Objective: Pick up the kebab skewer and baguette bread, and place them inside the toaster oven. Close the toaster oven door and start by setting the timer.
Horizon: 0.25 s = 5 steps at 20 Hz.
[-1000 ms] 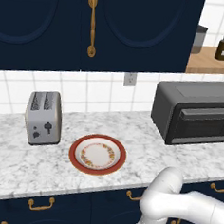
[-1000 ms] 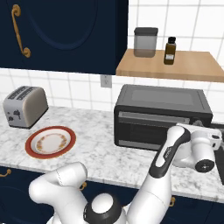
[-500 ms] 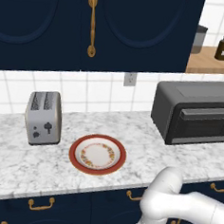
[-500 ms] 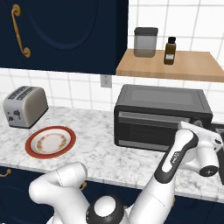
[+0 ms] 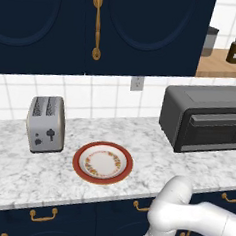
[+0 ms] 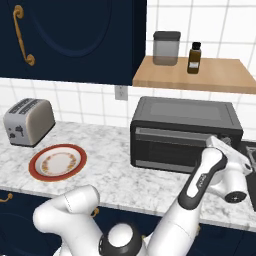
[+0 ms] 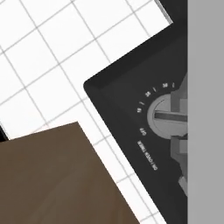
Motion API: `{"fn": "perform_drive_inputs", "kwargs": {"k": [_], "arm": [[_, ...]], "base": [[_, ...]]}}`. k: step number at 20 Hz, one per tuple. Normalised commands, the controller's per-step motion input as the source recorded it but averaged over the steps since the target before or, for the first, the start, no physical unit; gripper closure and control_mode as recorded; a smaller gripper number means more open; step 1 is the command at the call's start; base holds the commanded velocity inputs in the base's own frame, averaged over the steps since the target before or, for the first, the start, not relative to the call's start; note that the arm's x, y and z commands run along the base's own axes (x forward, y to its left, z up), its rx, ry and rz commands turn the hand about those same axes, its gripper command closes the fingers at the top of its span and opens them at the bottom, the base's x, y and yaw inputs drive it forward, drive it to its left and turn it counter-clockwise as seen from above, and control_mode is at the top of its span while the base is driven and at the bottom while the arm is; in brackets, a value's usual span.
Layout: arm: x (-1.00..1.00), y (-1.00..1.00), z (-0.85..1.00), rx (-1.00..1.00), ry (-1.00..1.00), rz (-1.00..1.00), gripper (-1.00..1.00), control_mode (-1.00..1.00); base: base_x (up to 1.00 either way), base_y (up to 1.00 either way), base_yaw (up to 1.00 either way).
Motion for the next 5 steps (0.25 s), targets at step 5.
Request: {"fn": "perform_drive_inputs", "kwargs": {"k": [5], "arm": [[0.34,0.20,0.21,0.28,0.00,-0.08,1.00,-1.00]], "base": [[0.00,0.00,0.00]]}}
